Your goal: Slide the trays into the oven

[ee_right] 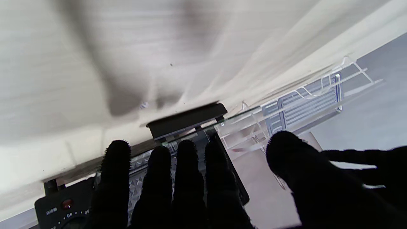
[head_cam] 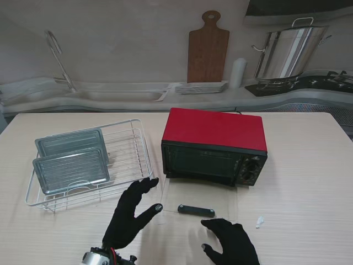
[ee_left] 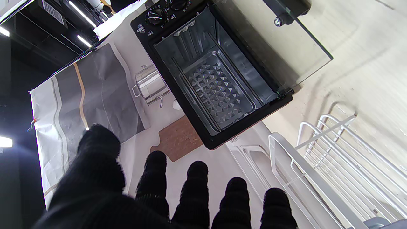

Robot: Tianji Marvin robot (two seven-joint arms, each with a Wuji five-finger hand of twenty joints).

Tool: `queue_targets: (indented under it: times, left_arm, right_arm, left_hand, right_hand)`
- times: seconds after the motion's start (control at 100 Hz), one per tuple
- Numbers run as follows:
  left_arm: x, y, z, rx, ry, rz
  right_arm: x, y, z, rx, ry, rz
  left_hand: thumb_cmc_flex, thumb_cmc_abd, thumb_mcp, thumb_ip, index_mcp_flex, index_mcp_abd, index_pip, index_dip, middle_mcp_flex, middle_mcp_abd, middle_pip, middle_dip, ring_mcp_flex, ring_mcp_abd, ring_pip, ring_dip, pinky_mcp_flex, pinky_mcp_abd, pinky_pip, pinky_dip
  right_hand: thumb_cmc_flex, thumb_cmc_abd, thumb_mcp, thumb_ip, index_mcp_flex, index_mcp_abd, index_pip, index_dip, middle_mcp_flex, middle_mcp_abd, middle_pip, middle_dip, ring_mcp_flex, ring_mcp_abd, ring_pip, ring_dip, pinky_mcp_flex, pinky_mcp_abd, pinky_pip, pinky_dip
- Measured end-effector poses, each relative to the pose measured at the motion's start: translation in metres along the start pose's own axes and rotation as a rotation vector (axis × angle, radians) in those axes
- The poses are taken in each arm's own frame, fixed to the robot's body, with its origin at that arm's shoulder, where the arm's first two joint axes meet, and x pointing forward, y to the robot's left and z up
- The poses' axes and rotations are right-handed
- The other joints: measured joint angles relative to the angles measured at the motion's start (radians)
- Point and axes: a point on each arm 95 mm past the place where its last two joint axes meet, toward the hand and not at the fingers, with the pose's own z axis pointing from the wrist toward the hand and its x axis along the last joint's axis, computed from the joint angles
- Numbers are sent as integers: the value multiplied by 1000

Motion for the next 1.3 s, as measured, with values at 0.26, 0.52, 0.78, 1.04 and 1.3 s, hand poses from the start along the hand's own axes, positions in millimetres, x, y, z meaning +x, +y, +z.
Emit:
queue_targets:
  times: [0.26, 0.52, 0.78, 1.04, 1.3]
  left_arm:
    - [0, 0, 1, -5, 1, -3]
    - [-1, 3, 7, -19, -3, -8]
    - [-5, 10, 21, -48, 3, -37]
    - [-8, 17, 30, -70, 9, -57]
    - [-11, 23, 36, -59, 8, -73]
  right_arm:
    - [13, 23, -3, -89, 29, 63]
    - [23, 53, 7, -153, 49, 336]
    - [25, 64, 34, -249, 79, 467]
    - [18, 64, 56, -271, 100, 567]
    - [13, 66, 63, -274, 158, 645]
  left_hand:
    - [0, 0, 0, 0, 0, 0, 0, 0, 0, 0, 0, 0, 0, 0, 0, 0, 0, 4, 0, 0]
    - [0, 0, 0, 0, 0, 0, 0, 0, 0, 0, 0, 0, 0, 0, 0, 0, 0, 4, 0, 0]
    - [0, 0, 0, 0, 0, 0, -1, 0, 0, 0, 0, 0, 0, 0, 0, 0, 0, 4, 0, 0]
    - [0, 0, 0, 0, 0, 0, -1, 0, 0, 0, 0, 0, 0, 0, 0, 0, 0, 4, 0, 0]
    - [0, 0, 0, 0, -81, -16, -15, 0, -64, -14, -14, 1, -4, 0, -1, 0, 0, 4, 0, -14]
  right_hand:
    - [0, 0, 0, 3, 0, -3, 2, 5, 3, 1, 1, 0, 0, 0, 0, 0, 0, 1, 0, 0]
    - [0, 0, 0, 3, 0, -31, 2, 5, 0, 1, 0, 0, -1, 0, -26, -3, -28, 12, -22, -8]
    - [0, -12, 1, 3, -28, -41, 14, 16, -27, 1, -1, -1, -2, 0, -39, -14, -48, 14, -26, -18]
    - [0, -29, 21, 4, -83, -45, 22, 16, -87, 0, 11, -1, -54, -13, -60, -16, -89, 13, -51, -31]
    - [0, -36, 24, -13, -119, -75, 54, -9, -123, -30, 6, 0, -107, -73, -136, -58, -139, -85, -179, -104]
